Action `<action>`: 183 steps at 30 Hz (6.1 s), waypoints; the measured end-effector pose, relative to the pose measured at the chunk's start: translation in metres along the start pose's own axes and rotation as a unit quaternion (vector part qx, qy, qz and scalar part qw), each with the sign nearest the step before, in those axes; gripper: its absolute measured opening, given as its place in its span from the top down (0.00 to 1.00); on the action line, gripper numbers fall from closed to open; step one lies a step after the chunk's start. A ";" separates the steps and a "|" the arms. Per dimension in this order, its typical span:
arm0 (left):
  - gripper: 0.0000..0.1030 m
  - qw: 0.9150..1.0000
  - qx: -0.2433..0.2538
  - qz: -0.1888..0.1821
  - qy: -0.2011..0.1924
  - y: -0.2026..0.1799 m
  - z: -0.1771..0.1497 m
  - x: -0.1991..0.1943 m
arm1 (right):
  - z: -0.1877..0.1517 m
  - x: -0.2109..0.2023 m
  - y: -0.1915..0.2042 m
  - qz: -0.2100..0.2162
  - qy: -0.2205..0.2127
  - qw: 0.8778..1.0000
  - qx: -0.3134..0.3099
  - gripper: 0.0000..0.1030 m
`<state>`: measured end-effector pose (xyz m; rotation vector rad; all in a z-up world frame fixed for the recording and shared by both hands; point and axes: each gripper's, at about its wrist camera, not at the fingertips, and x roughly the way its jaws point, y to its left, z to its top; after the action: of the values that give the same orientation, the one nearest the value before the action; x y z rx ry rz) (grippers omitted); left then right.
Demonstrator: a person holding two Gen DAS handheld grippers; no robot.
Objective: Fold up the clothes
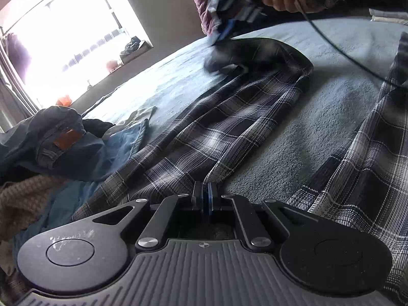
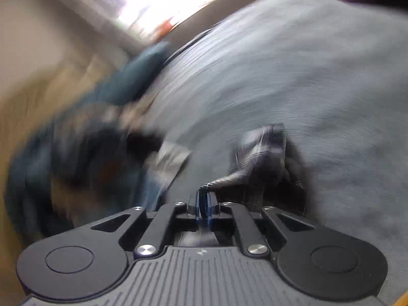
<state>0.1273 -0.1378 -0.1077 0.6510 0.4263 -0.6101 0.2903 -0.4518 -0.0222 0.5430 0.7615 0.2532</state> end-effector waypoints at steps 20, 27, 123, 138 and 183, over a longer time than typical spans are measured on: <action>0.97 1.000 0.006 0.004 -0.002 -0.002 -0.001 0.004 | -0.026 0.013 0.019 -0.034 0.052 0.993 -0.104 0.60; 0.97 1.000 0.006 0.004 -0.005 0.000 -0.002 0.004 | -0.030 0.051 0.031 -0.089 0.084 0.986 -0.113 0.60; 0.98 0.999 0.004 -0.032 -0.010 0.009 0.021 -0.020 | -0.127 -0.258 -0.169 -0.095 -0.190 0.949 0.232 0.98; 0.76 0.996 0.013 -0.091 0.011 0.003 0.012 -0.039 | -0.150 -0.291 -0.202 -0.213 -0.146 0.940 0.223 0.60; 0.69 0.985 -0.171 -0.014 0.025 0.014 0.019 -0.009 | -0.005 -0.145 -0.198 -0.259 -0.203 0.944 0.012 0.78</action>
<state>0.1334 -0.1380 -0.0833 0.3334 0.5725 -0.5308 0.1894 -0.6736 -0.0496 0.3823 0.4797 -0.3512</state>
